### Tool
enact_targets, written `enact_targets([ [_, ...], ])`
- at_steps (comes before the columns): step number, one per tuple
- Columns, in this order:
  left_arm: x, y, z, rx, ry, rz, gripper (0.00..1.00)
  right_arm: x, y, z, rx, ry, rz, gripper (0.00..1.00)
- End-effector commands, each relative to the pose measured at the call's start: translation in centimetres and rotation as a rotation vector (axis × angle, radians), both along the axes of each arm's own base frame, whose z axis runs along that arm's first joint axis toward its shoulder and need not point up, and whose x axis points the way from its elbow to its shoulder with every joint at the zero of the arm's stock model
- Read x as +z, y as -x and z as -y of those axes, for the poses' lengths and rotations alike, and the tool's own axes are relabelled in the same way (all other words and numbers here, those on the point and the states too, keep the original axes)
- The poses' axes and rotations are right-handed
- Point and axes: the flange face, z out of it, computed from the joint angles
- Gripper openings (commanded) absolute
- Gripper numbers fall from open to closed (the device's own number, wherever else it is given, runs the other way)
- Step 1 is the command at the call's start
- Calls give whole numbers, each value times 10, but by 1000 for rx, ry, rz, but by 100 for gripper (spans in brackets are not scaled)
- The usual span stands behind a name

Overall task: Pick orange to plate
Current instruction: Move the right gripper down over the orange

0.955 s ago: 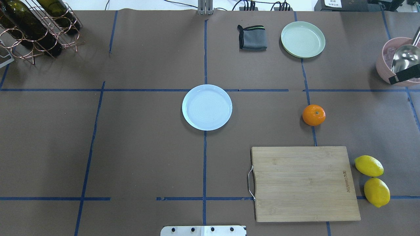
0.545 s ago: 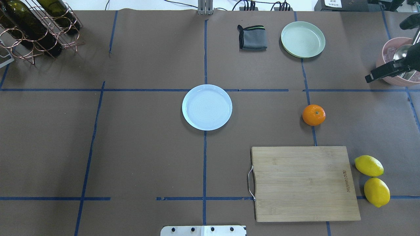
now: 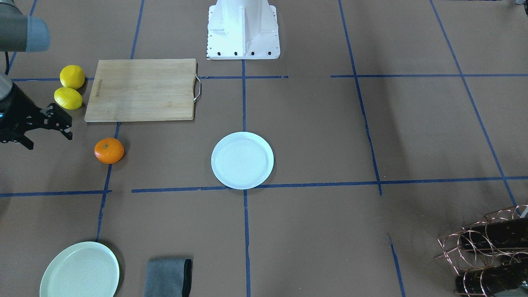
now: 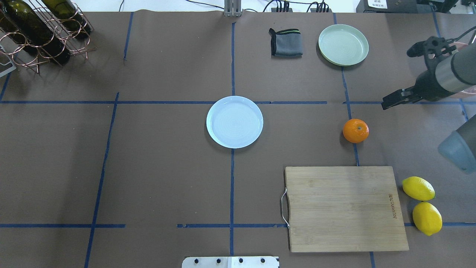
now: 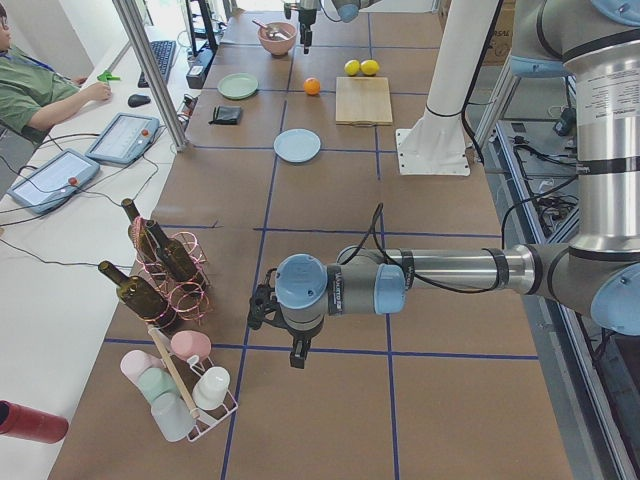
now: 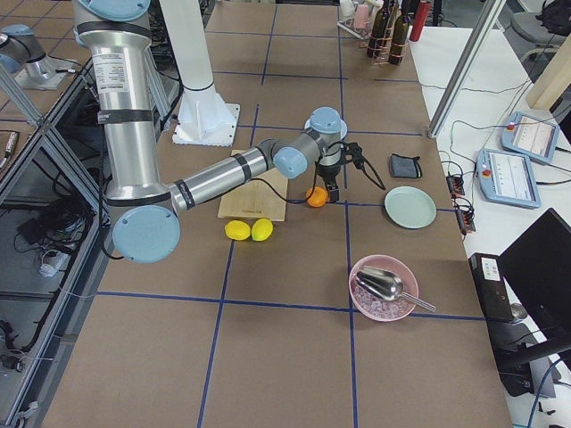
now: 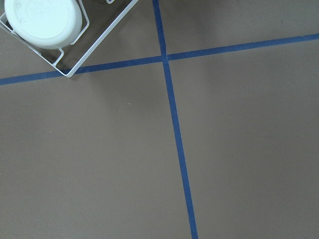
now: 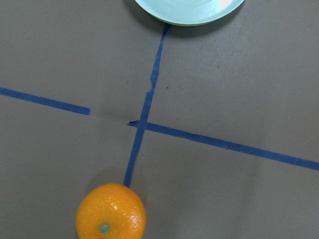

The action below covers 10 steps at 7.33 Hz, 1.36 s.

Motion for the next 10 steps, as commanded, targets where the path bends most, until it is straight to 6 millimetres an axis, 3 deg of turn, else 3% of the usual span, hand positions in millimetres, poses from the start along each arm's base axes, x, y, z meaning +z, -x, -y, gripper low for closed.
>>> enact_targets([
  [1, -4, 1, 2, -3, -7, 0, 100, -7, 64, -18, 47, -5, -58, 100],
  [4, -4, 0, 0, -2, -8, 0, 100, -4, 100, -39, 56, -4, -88, 100],
  [6, -3, 0, 0, 0, -9, 0, 100, 11, 118, -44, 44, -7, -130, 100],
  [10, -3, 0, -1, 0, -9, 0, 100, 21, 136, -47, 30, -11, -158, 100],
])
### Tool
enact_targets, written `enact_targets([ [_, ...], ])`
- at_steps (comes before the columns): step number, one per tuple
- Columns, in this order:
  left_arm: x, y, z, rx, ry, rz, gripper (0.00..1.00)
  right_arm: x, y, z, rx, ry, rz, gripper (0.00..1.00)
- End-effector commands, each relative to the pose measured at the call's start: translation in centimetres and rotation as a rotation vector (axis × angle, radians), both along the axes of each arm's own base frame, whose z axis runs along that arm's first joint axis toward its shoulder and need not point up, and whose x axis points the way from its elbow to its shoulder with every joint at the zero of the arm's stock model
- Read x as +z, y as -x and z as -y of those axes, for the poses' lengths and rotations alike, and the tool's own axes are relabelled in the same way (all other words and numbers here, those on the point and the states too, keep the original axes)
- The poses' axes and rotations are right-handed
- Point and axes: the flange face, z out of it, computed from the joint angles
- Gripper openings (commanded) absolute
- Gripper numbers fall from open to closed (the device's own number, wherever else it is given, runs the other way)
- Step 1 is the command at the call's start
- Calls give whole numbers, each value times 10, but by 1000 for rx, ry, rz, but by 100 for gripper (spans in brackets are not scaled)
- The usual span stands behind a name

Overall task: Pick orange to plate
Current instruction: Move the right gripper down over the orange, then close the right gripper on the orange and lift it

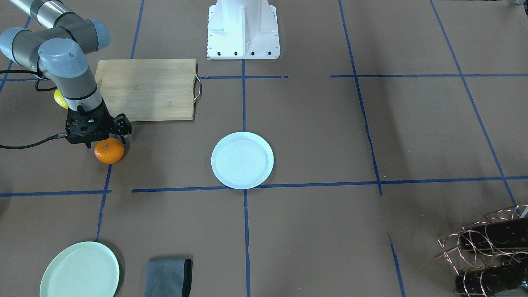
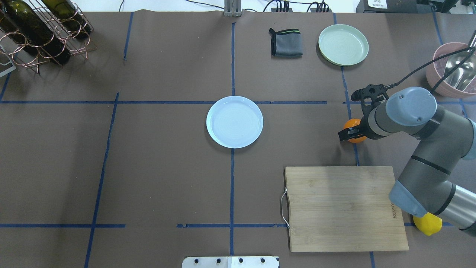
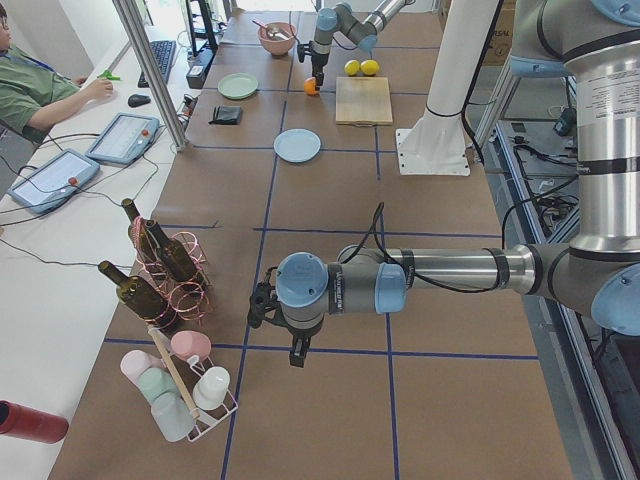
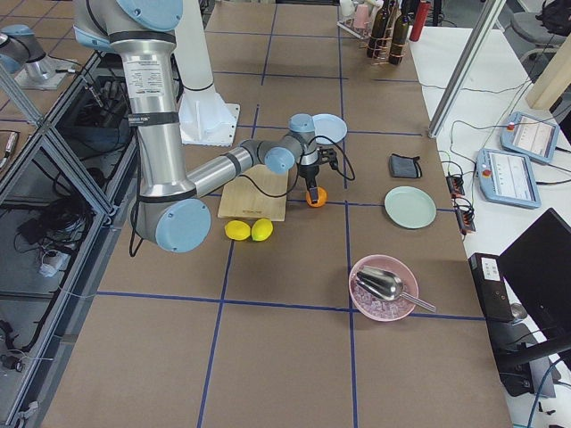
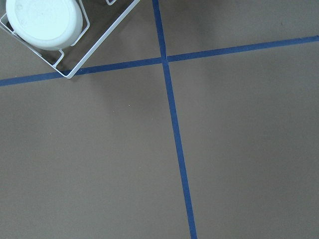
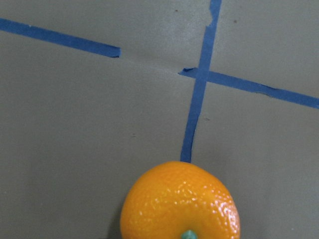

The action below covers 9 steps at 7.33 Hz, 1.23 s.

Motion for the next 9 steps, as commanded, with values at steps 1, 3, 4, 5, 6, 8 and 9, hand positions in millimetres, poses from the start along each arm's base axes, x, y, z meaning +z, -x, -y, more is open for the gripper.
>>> enact_targets([
  [1, 1, 0, -1, 0, 2, 0, 100, 3, 8, 0, -2, -7, -13, 100],
  [3, 1, 0, -1, 1, 1, 0, 100, 3, 18, 9, 4, -12, -23, 100],
  [4, 1, 0, -1, 1, 2, 0, 100, -2, 23, 14, 9, -21, -22, 100],
  [5, 2, 0, -2, 1, 2, 0, 100, 0, 24, 17, 14, -24, -30, 100],
  [6, 1, 0, -1, 1, 1, 0, 100, 2, 23, 18, 14, -30, -39, 100],
  [8, 0, 0, -1, 1, -1, 0, 100, 5, 22, 19, 19, -28, -45, 94],
  [9, 0, 0, 0, 1, -2, 0, 100, 4, 23, 19, 25, -25, -42, 65],
])
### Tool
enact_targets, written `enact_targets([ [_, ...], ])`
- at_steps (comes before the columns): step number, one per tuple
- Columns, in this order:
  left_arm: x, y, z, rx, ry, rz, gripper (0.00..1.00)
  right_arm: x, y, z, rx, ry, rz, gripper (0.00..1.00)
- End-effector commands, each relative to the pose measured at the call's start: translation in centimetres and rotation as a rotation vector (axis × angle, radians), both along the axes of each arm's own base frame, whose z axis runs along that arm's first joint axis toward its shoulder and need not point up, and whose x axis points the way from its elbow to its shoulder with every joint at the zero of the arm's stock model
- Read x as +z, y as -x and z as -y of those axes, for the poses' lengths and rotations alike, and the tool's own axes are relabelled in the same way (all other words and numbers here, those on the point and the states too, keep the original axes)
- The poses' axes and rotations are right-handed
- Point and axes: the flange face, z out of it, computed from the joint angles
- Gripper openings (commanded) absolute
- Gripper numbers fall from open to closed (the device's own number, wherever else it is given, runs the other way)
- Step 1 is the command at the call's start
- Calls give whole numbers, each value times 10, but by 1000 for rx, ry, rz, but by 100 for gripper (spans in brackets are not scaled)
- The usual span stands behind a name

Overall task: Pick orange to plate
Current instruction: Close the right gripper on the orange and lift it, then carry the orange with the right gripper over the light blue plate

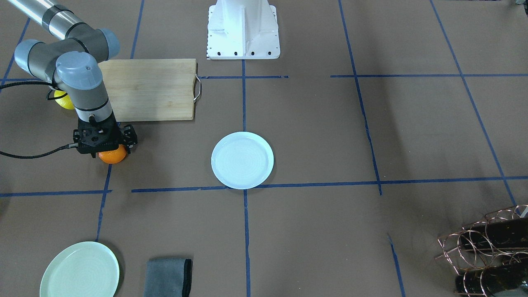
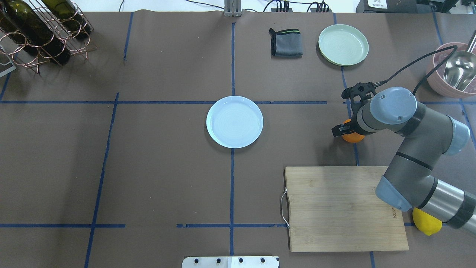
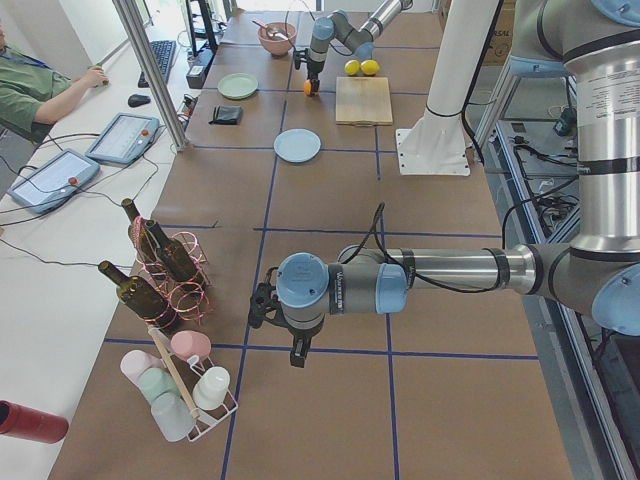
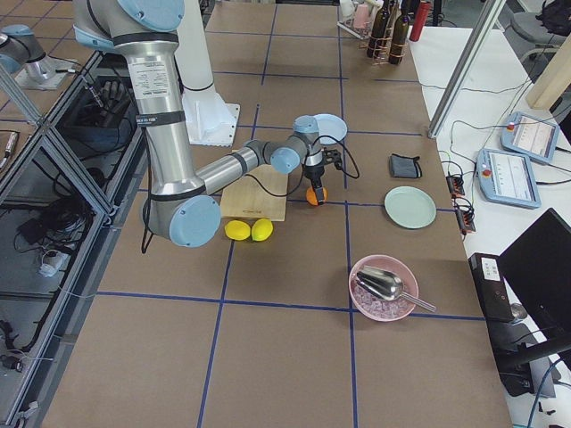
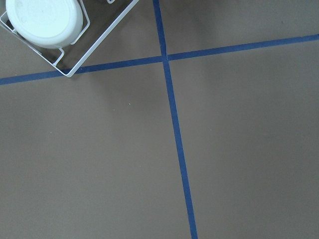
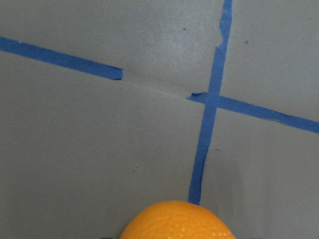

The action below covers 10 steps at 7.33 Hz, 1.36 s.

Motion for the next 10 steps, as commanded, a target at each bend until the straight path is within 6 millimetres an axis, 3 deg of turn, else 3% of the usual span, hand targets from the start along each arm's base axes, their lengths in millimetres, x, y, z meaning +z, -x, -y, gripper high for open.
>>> enact_targets([
  [1, -1, 0, 1, 0, -3, 0, 100, -4, 1, 1, 6, -2, 7, 26],
  [2, -1, 0, 1, 0, -1, 0, 100, -22, -3, 7, 17, -18, 33, 14],
  [3, -1, 1, 0, -2, -3, 0, 100, -52, -1, 16, 27, -39, 70, 15],
  [4, -1, 1, 0, -2, -3, 0, 100, -96, 17, 28, 83, -7, 108, 15],
  [5, -1, 1, 0, -2, -3, 0, 100, -158, 41, 42, 110, 36, 94, 16],
  [6, -1, 1, 0, -2, -3, 0, 100, -201, 67, 52, 150, 88, 89, 16],
  [7, -1, 1, -1, -2, -1, 0, 100, -227, 104, 56, 176, 120, 104, 17],
  [8, -1, 1, -1, -2, -1, 0, 100, -258, 149, 67, 199, 153, 100, 18],
  [10, -2, 1, -1, -2, -3, 0, 100, -302, 233, 62, 273, 173, 54, 22],
])
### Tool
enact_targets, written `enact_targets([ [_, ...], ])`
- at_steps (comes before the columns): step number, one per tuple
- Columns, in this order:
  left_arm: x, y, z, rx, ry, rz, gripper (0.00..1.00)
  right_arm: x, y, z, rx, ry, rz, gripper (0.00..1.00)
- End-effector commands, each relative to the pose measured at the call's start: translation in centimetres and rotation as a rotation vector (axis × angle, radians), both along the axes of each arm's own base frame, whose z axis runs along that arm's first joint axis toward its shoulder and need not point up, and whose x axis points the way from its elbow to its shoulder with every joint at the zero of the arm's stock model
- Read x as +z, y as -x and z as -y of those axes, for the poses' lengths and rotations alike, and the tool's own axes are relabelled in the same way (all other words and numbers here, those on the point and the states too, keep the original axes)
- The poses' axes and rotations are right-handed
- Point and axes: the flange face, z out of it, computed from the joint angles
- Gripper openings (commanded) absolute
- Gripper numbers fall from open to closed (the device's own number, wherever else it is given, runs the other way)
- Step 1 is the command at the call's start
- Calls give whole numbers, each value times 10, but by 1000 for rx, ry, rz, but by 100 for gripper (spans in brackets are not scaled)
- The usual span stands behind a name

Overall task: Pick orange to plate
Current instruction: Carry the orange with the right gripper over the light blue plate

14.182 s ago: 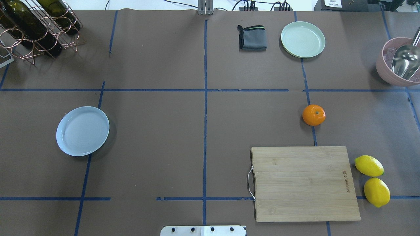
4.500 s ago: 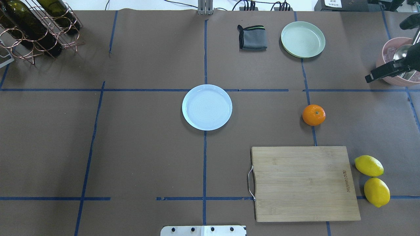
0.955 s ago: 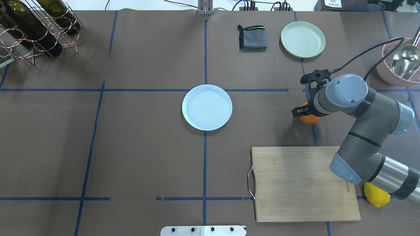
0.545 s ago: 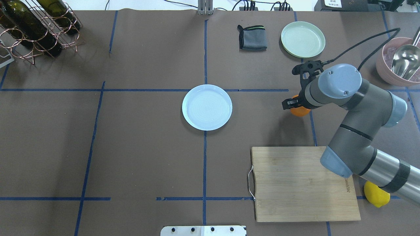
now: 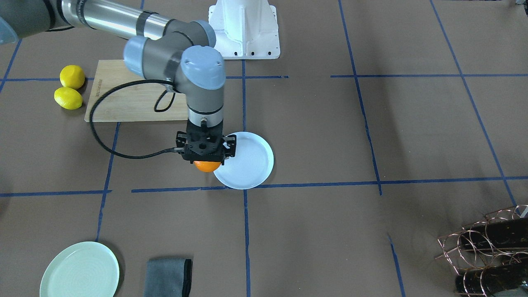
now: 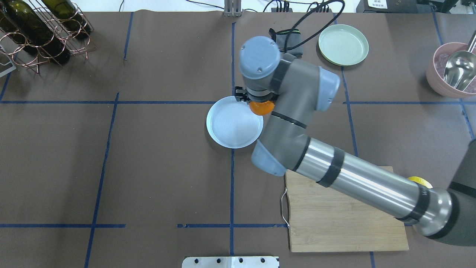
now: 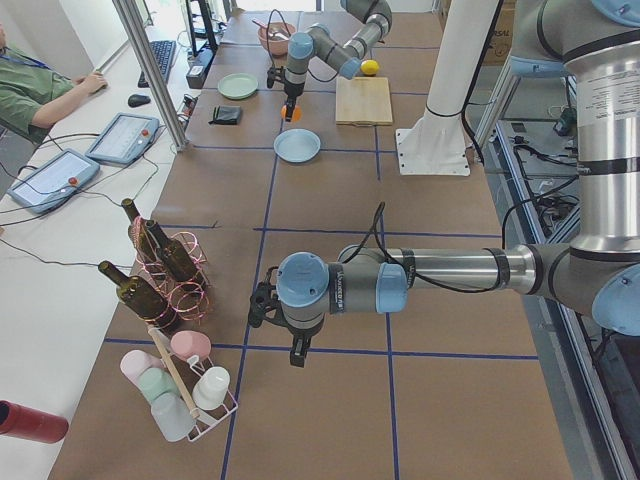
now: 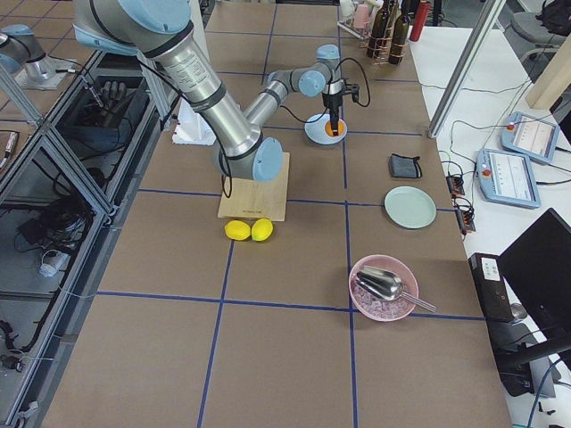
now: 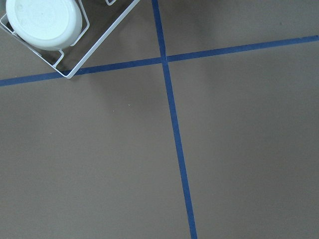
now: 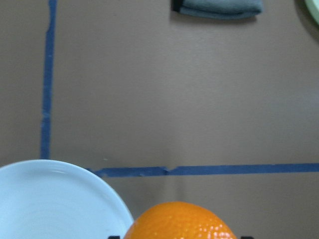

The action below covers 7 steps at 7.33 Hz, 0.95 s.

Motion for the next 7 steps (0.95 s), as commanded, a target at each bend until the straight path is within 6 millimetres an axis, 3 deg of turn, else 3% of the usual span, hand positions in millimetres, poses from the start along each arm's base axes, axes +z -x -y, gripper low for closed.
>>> enact_targets([
  [1, -1, 0, 0, 0, 0, 0, 100, -30, 72, -15, 46, 35, -43, 23],
  [4, -2, 0, 1, -1, -2, -1, 100, -17, 82, -18, 60, 15, -83, 26],
  [5, -2, 0, 1, -1, -2, -1, 100, -9, 84, -15, 66, 14, -105, 35],
  [7, -2, 0, 1, -1, -2, 0, 100, -7, 87, -19, 59, 13, -105, 74],
])
